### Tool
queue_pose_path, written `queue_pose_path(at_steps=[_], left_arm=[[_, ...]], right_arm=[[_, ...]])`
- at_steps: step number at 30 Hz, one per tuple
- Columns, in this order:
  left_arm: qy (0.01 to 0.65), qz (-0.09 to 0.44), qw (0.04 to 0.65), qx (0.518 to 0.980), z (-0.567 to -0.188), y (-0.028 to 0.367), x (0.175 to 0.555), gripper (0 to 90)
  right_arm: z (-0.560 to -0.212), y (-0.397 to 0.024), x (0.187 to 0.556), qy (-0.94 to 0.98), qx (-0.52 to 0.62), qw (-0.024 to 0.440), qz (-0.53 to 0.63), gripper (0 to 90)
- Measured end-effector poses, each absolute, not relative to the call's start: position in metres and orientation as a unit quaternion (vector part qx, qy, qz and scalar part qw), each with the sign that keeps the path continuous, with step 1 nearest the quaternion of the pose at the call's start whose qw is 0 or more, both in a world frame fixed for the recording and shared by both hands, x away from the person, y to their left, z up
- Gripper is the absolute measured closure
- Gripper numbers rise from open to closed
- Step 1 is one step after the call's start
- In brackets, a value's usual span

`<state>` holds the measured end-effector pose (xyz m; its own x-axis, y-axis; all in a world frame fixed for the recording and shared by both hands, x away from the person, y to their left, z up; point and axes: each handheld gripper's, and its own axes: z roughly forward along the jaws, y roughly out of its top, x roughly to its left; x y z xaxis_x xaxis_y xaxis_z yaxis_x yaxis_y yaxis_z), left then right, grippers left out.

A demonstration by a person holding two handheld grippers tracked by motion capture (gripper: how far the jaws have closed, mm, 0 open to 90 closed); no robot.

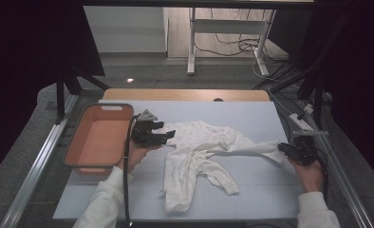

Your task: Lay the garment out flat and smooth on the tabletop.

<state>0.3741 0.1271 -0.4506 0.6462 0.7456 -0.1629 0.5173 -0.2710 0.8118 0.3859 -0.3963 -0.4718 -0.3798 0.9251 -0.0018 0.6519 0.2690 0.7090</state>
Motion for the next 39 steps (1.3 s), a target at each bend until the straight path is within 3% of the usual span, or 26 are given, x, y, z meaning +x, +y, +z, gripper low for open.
queue_pose_path(at_steps=[5,10,16,23,28,35,39], left_arm=[[0.401,0.128,0.451,0.787,-0.45,0.127,0.374,36.1],[0.4,0.127,0.45,0.788,-0.45,0.127,0.374,36.1],[0.398,0.127,0.451,0.789,-0.45,0.126,0.373,36.1],[0.399,0.126,0.452,0.788,-0.449,0.126,0.373,36.2],[0.396,0.125,0.455,0.788,-0.448,0.125,0.372,36.1],[0.395,0.125,0.451,0.79,-0.448,0.124,0.372,36.1],[0.398,0.126,0.454,0.787,-0.448,0.126,0.374,36.0]], right_arm=[[-0.467,-0.393,0.383,0.76,0.513,0.238,0.32,61.6],[-0.46,-0.377,0.376,0.773,0.488,0.228,0.337,58.7],[-0.484,-0.367,0.375,0.794,0.485,0.198,0.309,56.6],[-0.5,-0.366,0.379,0.807,0.484,0.194,0.278,56.3],[-0.505,-0.366,0.38,0.811,0.482,0.198,0.269,60.4],[-0.504,-0.363,0.377,0.821,0.467,0.2,0.261,83.0],[-0.503,-0.361,0.375,0.825,0.46,0.205,0.258,87.2]])
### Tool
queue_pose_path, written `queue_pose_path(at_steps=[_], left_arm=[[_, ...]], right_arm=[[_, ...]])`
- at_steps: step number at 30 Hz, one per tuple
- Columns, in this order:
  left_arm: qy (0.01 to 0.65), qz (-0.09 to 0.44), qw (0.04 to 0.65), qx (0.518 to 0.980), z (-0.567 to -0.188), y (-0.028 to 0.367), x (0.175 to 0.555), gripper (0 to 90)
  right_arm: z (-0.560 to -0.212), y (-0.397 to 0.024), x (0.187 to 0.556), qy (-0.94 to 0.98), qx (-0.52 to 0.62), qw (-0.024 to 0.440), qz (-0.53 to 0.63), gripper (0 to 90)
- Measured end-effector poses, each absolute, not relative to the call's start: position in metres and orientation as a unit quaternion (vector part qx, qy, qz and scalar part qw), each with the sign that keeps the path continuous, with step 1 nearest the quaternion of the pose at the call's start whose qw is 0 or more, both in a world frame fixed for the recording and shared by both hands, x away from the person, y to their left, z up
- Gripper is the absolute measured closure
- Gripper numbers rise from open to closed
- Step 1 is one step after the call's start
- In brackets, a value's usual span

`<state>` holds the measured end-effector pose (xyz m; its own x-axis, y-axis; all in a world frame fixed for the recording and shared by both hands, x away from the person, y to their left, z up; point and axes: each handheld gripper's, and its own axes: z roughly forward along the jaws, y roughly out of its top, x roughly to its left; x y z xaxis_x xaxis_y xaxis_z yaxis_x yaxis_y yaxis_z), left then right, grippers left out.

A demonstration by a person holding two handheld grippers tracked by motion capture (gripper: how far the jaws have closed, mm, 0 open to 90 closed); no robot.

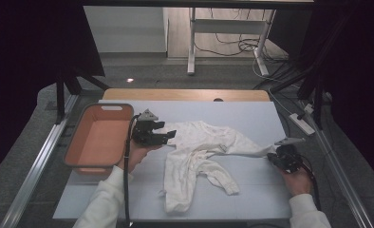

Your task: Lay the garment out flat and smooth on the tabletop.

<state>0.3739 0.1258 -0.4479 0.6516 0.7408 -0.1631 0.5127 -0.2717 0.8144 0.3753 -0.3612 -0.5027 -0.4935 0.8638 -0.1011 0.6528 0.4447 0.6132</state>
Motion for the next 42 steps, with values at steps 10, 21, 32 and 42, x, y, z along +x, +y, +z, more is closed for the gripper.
queue_pose_path(at_steps=[10,21,32,42], left_arm=[[0.397,0.126,0.458,0.786,-0.446,0.126,0.379,36.1],[0.393,0.122,0.465,0.784,-0.444,0.126,0.382,36.1],[0.392,0.122,0.467,0.783,-0.442,0.125,0.383,36.0],[0.393,0.122,0.466,0.783,-0.442,0.126,0.382,36.0]], right_arm=[[-0.497,-0.374,0.367,0.814,0.468,0.205,0.277,87.9],[-0.479,-0.393,0.344,0.798,0.482,0.209,0.295,88.4],[-0.477,-0.386,0.338,0.787,0.492,0.219,0.3,62.9],[-0.474,-0.34,0.334,0.809,0.432,0.206,0.342,51.6]])
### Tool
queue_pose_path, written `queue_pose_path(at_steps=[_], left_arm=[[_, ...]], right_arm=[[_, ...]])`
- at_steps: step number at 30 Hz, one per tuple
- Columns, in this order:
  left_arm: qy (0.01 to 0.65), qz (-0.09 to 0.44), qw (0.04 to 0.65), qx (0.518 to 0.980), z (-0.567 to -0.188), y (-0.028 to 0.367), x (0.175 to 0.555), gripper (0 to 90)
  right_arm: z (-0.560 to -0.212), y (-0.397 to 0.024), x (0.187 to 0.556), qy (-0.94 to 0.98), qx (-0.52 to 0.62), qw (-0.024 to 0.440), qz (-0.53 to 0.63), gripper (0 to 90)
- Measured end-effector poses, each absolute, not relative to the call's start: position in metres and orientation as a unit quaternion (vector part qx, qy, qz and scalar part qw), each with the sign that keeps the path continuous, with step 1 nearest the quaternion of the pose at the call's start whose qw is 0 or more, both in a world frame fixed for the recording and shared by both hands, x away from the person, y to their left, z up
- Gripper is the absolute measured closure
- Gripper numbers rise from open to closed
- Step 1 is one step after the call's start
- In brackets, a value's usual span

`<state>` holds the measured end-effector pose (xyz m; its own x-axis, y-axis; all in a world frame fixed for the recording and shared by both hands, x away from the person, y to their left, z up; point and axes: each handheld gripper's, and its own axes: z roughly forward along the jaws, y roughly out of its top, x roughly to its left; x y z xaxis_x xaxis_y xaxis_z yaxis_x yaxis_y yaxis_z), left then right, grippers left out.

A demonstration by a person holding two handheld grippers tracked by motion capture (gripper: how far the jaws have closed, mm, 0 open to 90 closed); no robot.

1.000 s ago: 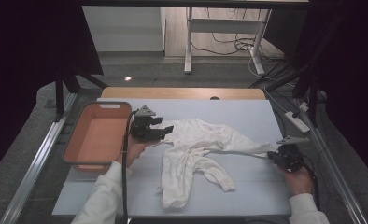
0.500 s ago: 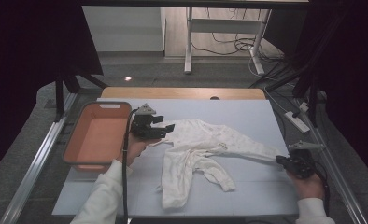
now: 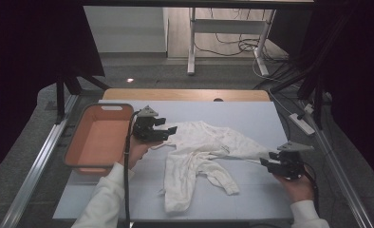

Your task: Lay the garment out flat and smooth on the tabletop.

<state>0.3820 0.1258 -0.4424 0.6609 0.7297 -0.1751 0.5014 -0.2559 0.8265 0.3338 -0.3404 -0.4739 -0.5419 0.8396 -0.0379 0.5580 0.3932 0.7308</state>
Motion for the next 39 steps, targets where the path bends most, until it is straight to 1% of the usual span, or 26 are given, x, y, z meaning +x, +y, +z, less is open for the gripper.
queue_pose_path(at_steps=[7,17,32,39], left_arm=[[0.393,0.121,0.466,0.783,-0.443,0.125,0.382,36.0],[0.393,0.123,0.466,0.783,-0.442,0.126,0.38,35.9],[0.398,0.125,0.463,0.782,-0.444,0.129,0.379,35.9],[0.4,0.125,0.462,0.782,-0.444,0.129,0.378,35.9]], right_arm=[[-0.48,-0.313,0.332,0.818,0.41,0.151,0.375,49.2],[-0.481,-0.27,0.32,0.845,0.349,0.138,0.382,47.9],[-0.492,-0.235,0.309,0.874,0.3,0.114,0.365,48.5],[-0.5,-0.227,0.306,0.883,0.288,0.107,0.355,48.4]])
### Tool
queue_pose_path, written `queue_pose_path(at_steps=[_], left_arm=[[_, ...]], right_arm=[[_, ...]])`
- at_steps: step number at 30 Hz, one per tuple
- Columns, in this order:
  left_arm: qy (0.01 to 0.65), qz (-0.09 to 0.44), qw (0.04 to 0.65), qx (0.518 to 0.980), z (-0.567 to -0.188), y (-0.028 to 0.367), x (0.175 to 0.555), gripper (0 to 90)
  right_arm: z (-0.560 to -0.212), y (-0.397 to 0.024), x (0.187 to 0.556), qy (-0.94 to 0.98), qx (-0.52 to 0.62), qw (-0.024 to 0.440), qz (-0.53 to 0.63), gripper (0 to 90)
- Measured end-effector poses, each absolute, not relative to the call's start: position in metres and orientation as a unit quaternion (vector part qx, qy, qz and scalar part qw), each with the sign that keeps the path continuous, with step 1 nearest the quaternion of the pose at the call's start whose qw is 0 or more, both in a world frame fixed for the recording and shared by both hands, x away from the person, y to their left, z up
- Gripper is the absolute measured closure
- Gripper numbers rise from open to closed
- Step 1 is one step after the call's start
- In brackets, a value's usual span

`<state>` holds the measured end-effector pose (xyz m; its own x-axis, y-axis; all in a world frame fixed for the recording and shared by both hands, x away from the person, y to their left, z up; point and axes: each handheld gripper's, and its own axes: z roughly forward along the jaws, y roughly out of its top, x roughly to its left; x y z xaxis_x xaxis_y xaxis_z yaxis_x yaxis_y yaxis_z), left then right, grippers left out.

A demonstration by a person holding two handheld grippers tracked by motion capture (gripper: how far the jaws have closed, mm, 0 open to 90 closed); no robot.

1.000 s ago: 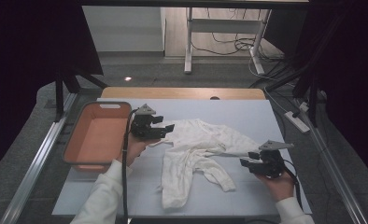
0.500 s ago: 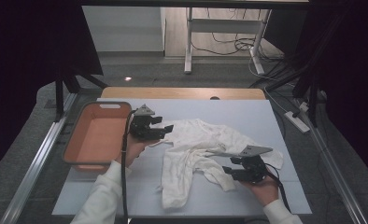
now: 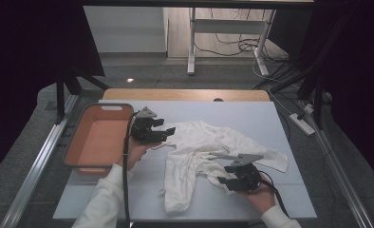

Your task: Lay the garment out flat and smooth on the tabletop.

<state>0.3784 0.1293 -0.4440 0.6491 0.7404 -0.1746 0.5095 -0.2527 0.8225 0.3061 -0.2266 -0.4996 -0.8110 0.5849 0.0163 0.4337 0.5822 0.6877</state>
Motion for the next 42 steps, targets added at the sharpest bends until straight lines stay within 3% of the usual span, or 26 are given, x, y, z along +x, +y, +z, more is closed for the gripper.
queue_pose_path(at_steps=[16,28,42], left_arm=[[0.4,0.126,0.461,0.782,-0.445,0.129,0.378,35.8],[0.398,0.127,0.46,0.784,-0.445,0.126,0.377,35.8],[0.399,0.128,0.462,0.782,-0.445,0.129,0.377,35.9]], right_arm=[[-0.515,-0.214,0.307,0.9,0.283,0.109,0.312,50.8],[-0.513,-0.212,0.304,0.909,0.265,0.121,0.298,78.2],[-0.495,-0.206,0.273,0.911,0.239,0.079,0.326,80.0]])
